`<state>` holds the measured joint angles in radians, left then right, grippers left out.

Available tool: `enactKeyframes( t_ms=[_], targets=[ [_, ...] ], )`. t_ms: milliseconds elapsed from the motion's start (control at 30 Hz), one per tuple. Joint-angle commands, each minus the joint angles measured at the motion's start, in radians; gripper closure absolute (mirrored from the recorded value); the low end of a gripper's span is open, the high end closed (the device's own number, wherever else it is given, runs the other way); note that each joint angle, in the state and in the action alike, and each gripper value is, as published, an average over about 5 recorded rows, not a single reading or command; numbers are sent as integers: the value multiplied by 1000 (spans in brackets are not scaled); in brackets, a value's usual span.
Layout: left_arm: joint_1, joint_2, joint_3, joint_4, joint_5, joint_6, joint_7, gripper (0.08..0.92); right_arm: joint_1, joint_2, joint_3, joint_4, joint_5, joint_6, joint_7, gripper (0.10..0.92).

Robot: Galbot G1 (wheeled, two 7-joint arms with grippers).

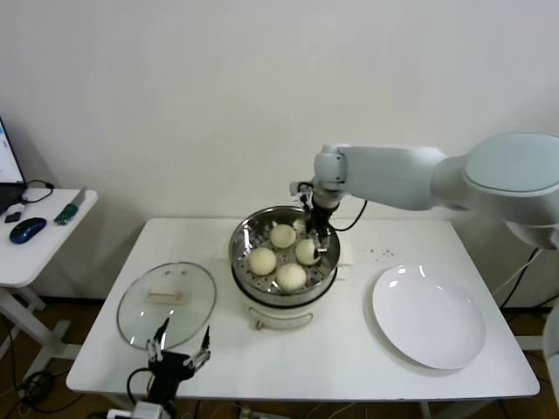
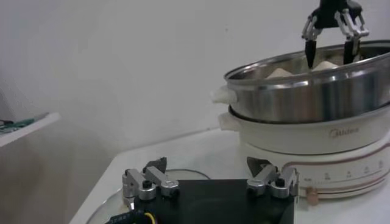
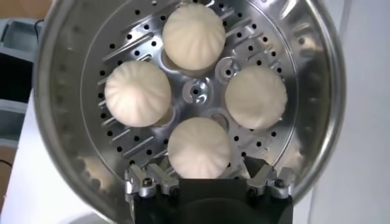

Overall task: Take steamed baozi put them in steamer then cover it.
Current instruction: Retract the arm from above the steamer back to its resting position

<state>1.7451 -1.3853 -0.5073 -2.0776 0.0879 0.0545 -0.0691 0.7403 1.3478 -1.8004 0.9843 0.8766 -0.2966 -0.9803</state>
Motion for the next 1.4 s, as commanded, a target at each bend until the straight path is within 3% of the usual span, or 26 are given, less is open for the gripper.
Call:
enactKeyframes(
  t_ms=[33,400,600,767,1033,1200,1400],
  targets=[
    [-14,6,-13,-10,-3,1,-13,177,102,-139,46,95,4,88,32,203],
    [-42,17,-29,-25,16,20,-22,177,2,-577,274,373,-21,299,430,203],
    [-50,23,-32,-24,43,27,-26,177,-306,-804,594,479,-56,351,587,203],
    [-70,22,-29,-31,88,46,-49,177,-739,-931,1019,541,-115,374,645,203],
    [-82,33,-38,-38,179,54,-63,177,-1358,-904,1664,610,-146,395,744,203],
    [-76,66,-56,-35,308,55,-57,177,-1709,-776,2059,650,-205,365,760,203],
    [-83,106,-77,-5,567,69,-44,177,-1944,-596,2325,675,-268,332,748,203]
  ],
)
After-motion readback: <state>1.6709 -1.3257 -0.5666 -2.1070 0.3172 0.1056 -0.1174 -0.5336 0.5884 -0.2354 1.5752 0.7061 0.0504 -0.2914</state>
